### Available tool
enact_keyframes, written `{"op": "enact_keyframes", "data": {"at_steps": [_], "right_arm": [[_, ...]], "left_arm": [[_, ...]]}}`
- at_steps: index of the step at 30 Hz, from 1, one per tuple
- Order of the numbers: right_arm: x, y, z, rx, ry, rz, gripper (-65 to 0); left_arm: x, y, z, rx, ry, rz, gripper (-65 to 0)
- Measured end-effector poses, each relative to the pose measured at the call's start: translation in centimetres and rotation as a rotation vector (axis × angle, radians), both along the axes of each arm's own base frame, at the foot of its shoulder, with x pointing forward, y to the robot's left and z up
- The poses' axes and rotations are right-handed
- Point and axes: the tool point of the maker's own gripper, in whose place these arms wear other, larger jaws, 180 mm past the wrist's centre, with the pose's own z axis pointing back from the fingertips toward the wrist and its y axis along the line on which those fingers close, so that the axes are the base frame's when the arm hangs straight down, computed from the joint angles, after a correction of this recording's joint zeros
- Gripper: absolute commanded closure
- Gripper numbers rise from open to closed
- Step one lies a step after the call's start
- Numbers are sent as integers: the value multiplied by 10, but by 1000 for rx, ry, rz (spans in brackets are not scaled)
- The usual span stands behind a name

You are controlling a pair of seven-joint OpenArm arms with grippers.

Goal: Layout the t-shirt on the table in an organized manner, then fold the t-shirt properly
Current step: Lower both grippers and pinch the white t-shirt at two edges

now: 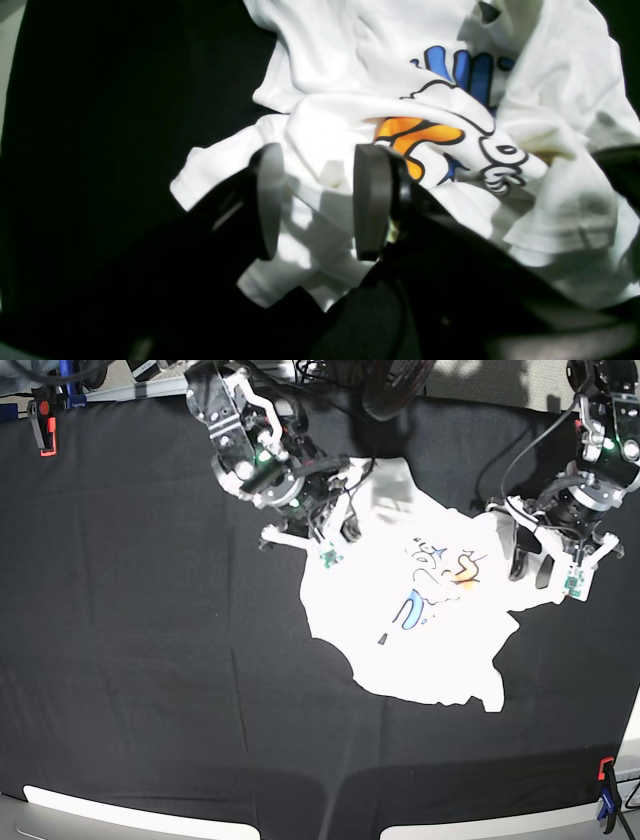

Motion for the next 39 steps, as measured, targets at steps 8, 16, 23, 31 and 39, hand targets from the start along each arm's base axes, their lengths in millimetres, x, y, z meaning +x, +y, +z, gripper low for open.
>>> {"op": "enact_keyframes", "data": {"at_steps": [8, 16, 23, 31, 39], "right_arm": [[-13, -53, 23, -102, -75, -48, 0], [1, -174, 60, -161, -141, -322, 0], [5, -154, 76, 65, -116, -341, -17], [-27, -44, 84, 198, -134, -34, -336], [5, -1, 87, 235, -140, -104, -334]], "left_arm": [[0, 0, 0, 0, 0, 0, -215], [0, 0, 0, 0, 0, 0, -215], [0, 0, 0, 0, 0, 0, -215], [0, 0, 0, 0, 0, 0, -215], [0, 0, 0, 0, 0, 0, -215]]}}
